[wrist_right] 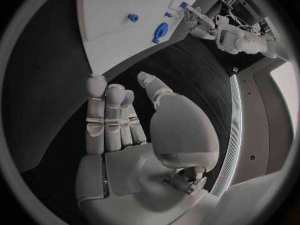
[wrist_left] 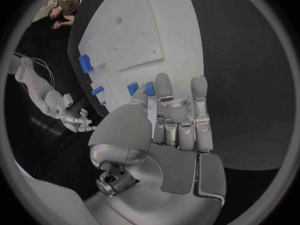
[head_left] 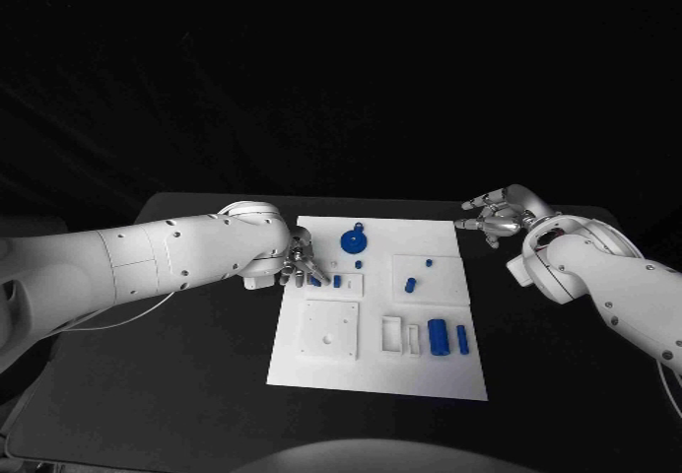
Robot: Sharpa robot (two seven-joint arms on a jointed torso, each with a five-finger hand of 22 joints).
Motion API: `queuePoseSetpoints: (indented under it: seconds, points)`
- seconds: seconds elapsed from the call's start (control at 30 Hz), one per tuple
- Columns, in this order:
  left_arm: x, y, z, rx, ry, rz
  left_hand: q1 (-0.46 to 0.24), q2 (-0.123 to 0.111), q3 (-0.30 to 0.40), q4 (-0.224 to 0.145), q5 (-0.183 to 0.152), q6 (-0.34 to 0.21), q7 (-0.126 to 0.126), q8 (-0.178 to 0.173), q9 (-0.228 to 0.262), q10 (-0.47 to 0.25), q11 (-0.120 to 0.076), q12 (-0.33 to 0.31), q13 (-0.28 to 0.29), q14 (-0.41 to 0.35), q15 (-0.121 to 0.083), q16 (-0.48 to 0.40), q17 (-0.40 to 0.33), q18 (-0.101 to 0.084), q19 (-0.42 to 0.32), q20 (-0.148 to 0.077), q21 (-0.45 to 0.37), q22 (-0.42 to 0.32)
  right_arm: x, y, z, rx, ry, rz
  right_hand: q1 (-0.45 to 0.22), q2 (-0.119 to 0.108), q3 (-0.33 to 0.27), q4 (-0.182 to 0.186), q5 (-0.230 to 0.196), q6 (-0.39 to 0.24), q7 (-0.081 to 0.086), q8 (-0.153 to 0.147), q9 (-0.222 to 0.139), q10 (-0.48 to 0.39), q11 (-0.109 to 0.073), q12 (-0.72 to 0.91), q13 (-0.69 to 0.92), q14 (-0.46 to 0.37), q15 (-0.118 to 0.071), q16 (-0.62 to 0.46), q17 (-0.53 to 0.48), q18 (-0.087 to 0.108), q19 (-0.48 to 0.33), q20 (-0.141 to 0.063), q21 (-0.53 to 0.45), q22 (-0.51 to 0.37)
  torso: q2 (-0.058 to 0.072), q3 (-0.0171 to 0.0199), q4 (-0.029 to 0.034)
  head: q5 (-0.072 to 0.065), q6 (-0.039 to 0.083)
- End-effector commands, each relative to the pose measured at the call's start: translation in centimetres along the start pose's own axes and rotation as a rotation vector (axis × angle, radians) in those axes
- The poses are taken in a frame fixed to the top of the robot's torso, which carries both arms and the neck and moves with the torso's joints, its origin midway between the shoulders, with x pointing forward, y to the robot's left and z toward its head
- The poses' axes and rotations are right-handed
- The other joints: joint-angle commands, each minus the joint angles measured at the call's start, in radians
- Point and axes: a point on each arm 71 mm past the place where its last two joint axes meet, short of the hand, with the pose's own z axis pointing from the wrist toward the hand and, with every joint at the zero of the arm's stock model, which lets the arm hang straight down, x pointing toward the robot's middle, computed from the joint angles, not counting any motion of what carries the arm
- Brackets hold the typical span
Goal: Assemble the parts on the task board
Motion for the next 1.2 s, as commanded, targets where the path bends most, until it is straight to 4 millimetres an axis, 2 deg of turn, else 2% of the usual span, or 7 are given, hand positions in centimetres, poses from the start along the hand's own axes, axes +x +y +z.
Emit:
queuePoseSetpoints:
  seconds: [0.03, 0.27, 0.77, 1.2]
  points:
    - [1.2, 1.4, 0.6, -0.082, 0.04, 0.046, 0.015, 0.006, 0.012, -0.015, 0.001, -0.007, 0.002, -0.003, 0.0, 0.049, -0.006, -0.001, 0.001, 0.0, 0.006, 0.0, 0.001, 0.013, 0.0, 0.01, -0.005, 0.002, 0.2, 0.1, 0.0, -0.006, 0.014, -0.005, -0.006, 0.003, -0.004, 0.005, 0.007, -0.003, 0.001, -0.003, 0.0, -0.008, -0.002, 0.003, -0.002, -0.006, -0.002, 0.001, -0.001, 0.016, 0.002, 0.003, -0.006, 0.043, 0.0, 0.0002, -0.0001, -0.001, 0.0]
    - [1.3, 0.9, 0.7, -0.073, 0.043, 0.048, 0.015, 0.004, 0.01, -0.012, 0.001, -0.008, 0.002, -0.004, -0.001, 0.049, -0.006, -0.001, 0.002, 0.0, 0.006, 0.001, 0.002, 0.014, 0.0, 0.011, -0.004, 0.002, 0.2, 0.1, 0.0, -0.007, 0.014, -0.005, -0.006, 0.003, -0.004, 0.005, 0.007, -0.003, 0.001, -0.003, 0.0, -0.008, -0.002, 0.003, -0.002, -0.006, -0.002, 0.001, -0.001, 0.016, 0.002, 0.003, -0.006, 0.043, 0.0, 0.0004, 0.0005, -0.002, -0.002]
    - [1.5, 0.1, 0.7, -0.061, 0.058, 0.058, -0.011, -0.025, -0.006, 0.004, 0.012, -0.003, 0.001, -0.005, -0.005, 0.049, -0.006, 0.0, 0.002, 0.001, 0.003, 0.001, 0.001, 0.008, 0.003, 0.002, -0.004, 0.003, 0.2, 0.1, 0.0, -0.008, 0.014, -0.004, -0.006, 0.002, -0.006, 0.007, 0.007, -0.007, 0.001, -0.003, 0.0, -0.008, -0.002, 0.002, -0.002, -0.007, -0.002, 0.001, -0.001, 0.016, 0.002, 0.003, -0.007, 0.043, 0.0, 0.0016, 0.0003, -0.002, -0.004]
    - [1.6, 0.2, 0.8, -0.068, 0.089, 0.085, 0.025, -0.016, 0.012, -0.025, 0.004, -0.004, 0.004, -0.017, -0.018, 0.049, -0.005, -0.004, 0.0, -0.002, 0.005, 0.0, 0.001, 0.008, -0.001, 0.006, -0.007, 0.004, 0.3, 0.0, 0.0, -0.007, 0.015, -0.004, -0.006, 0.002, -0.007, 0.01, 0.008, -0.008, 0.001, -0.003, 0.0, -0.007, -0.002, 0.003, -0.002, -0.007, -0.002, 0.001, -0.001, 0.016, 0.003, 0.003, -0.007, 0.043, 0.0, 0.0004, 0.0, -0.002, -0.004]
